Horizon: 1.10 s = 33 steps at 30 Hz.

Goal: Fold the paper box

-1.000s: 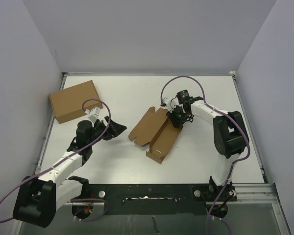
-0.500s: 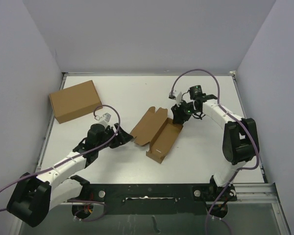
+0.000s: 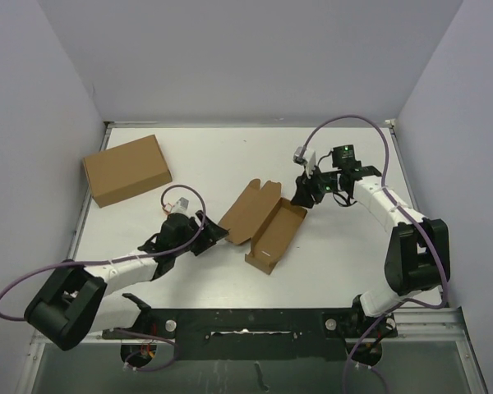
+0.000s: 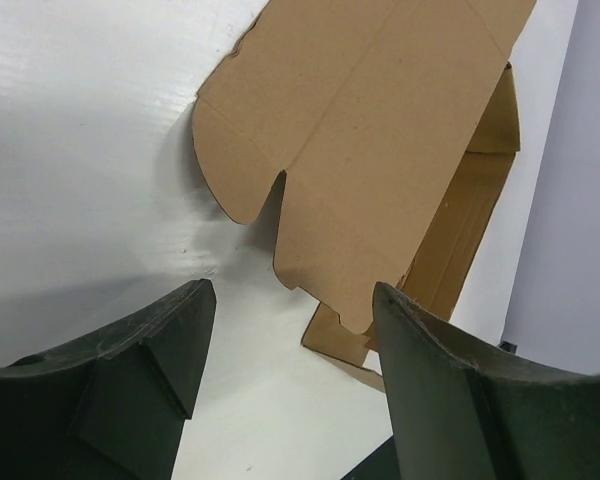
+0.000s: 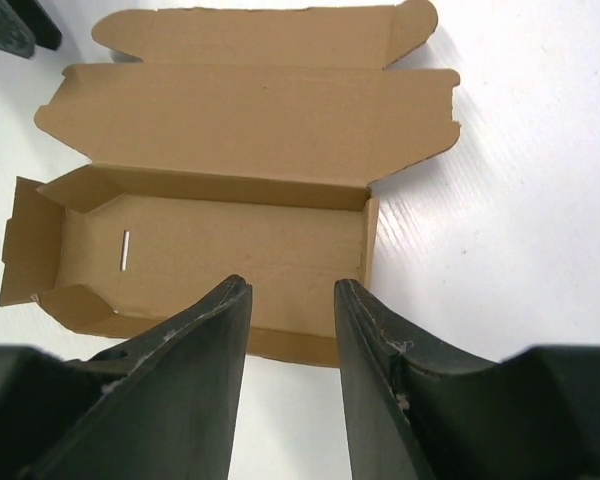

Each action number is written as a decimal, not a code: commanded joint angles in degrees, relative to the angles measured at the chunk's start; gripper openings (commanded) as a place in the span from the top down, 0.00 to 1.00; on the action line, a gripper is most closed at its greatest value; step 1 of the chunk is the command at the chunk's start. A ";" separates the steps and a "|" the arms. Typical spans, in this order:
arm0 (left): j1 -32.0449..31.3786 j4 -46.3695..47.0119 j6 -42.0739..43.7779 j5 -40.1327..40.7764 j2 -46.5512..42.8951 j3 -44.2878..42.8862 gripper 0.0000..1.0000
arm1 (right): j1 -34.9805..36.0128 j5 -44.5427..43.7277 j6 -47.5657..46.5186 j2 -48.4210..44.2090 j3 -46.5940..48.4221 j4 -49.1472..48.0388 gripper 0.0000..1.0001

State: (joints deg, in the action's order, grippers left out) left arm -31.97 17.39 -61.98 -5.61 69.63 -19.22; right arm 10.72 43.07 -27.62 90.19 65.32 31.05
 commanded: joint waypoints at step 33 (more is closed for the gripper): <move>3.75 24.60 7.45 -4.39 22.15 -12.12 0.93 | -3.63 9.88 2.04 -2.30 -1.77 -5.76 0.60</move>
State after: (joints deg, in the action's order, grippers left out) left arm -30.11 36.21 -64.31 -2.94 89.41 -26.72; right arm 7.77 49.36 -26.87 88.82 63.51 27.44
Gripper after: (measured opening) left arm 0.080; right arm 0.394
